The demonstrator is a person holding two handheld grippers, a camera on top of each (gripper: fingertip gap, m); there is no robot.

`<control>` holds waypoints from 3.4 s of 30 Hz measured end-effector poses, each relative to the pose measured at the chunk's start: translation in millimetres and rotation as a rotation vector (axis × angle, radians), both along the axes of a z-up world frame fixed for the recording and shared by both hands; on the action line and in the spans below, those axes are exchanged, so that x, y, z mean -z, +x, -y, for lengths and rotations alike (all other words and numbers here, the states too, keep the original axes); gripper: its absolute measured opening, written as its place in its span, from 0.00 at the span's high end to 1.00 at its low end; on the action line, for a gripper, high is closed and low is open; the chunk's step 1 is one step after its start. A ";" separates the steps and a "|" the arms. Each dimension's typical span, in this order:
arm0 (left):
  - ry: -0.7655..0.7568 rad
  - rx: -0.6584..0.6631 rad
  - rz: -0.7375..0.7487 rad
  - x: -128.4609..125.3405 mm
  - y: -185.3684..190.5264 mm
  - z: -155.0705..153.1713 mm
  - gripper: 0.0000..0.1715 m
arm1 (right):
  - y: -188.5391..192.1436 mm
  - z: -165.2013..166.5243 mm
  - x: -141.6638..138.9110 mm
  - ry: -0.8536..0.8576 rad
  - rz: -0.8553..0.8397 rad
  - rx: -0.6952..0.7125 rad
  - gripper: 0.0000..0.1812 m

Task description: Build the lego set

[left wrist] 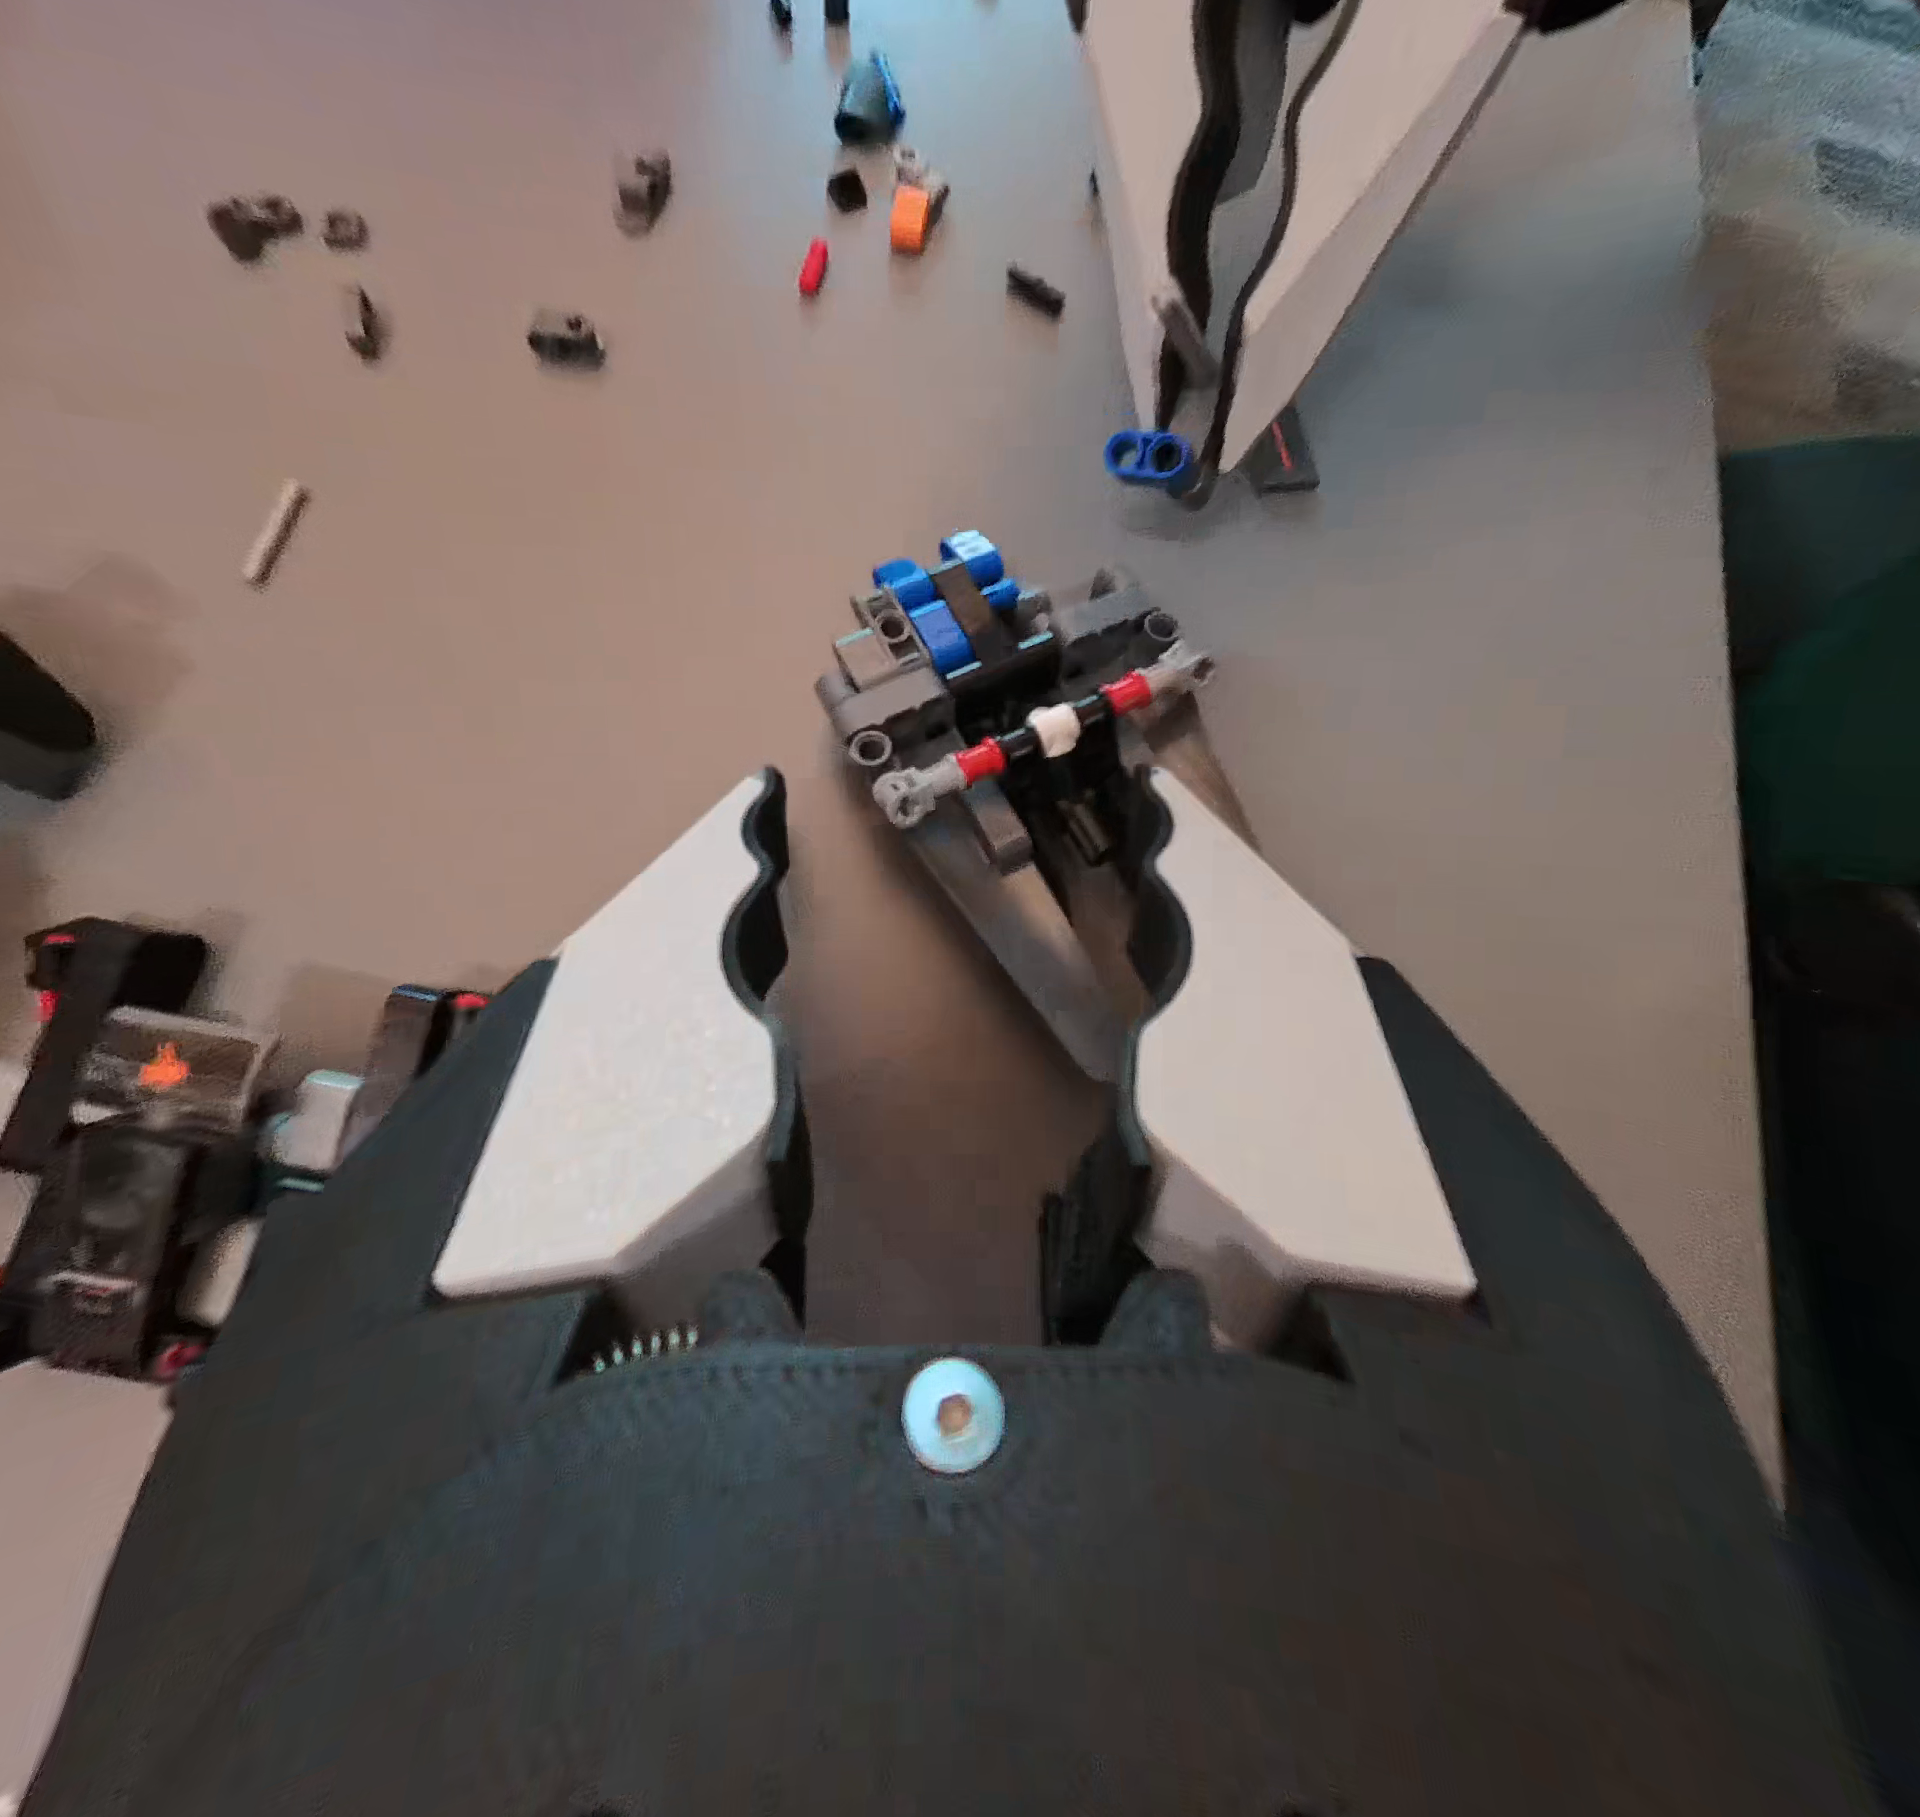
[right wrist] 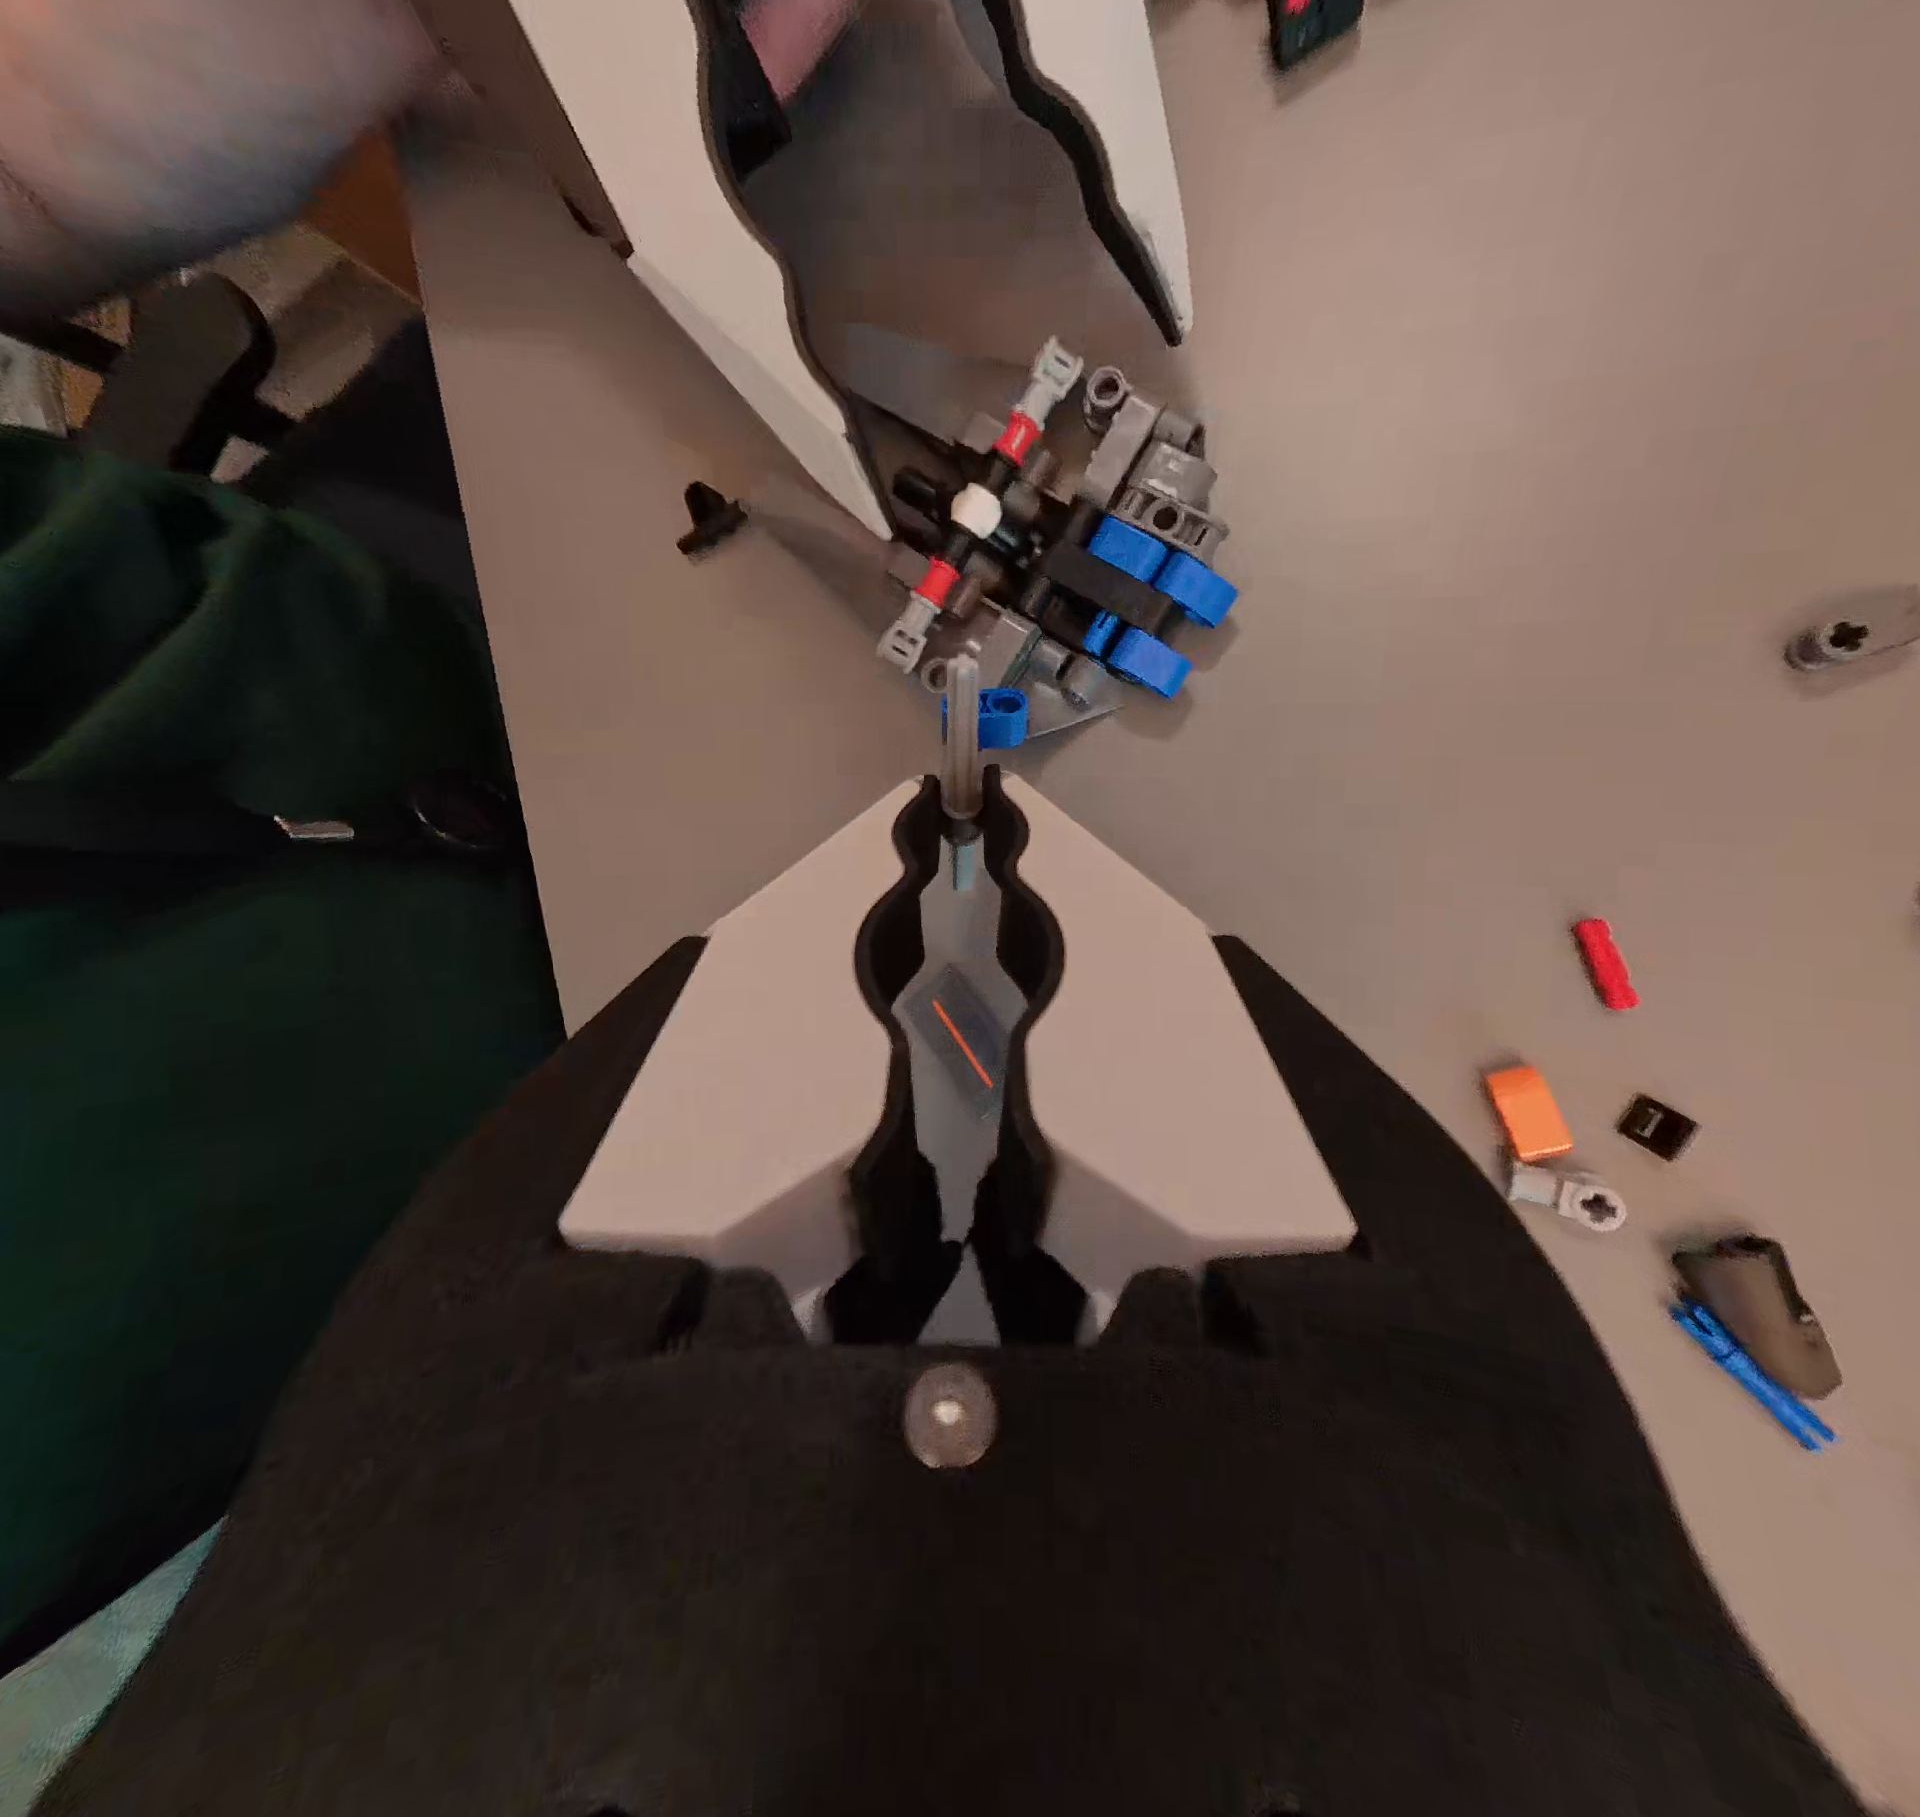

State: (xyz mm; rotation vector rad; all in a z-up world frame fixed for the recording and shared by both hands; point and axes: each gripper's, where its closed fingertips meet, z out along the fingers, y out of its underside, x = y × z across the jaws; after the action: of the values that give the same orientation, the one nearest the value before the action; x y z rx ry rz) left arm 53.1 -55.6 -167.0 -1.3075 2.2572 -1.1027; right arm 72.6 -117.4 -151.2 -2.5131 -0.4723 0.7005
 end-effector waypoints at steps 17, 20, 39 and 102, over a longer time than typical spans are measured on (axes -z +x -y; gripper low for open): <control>-0.126 -0.111 -0.016 -4.4 2.4 6.3 0.64 | 12.2 -4.0 13.2 -0.376 0.187 -0.121 0.97; -0.113 -0.062 -0.028 -1.2 7.0 8.7 0.64 | 11.0 -4.6 15.3 -0.451 0.211 -0.139 0.97; -0.063 0.006 -0.009 4.2 6.8 19.6 0.73 | 6.9 -15.4 17.2 -0.589 0.186 -0.205 0.97; -0.030 -0.047 0.050 -0.4 16.0 -1.1 0.80 | -3.8 -36.1 20.2 -0.301 -0.039 -0.086 0.97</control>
State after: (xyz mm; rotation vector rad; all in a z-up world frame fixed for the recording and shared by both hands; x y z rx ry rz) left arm 69.1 -54.4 -166.5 -1.3225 2.1717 -1.1443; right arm 68.8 -81.3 -171.5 -2.7645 -0.4951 0.9117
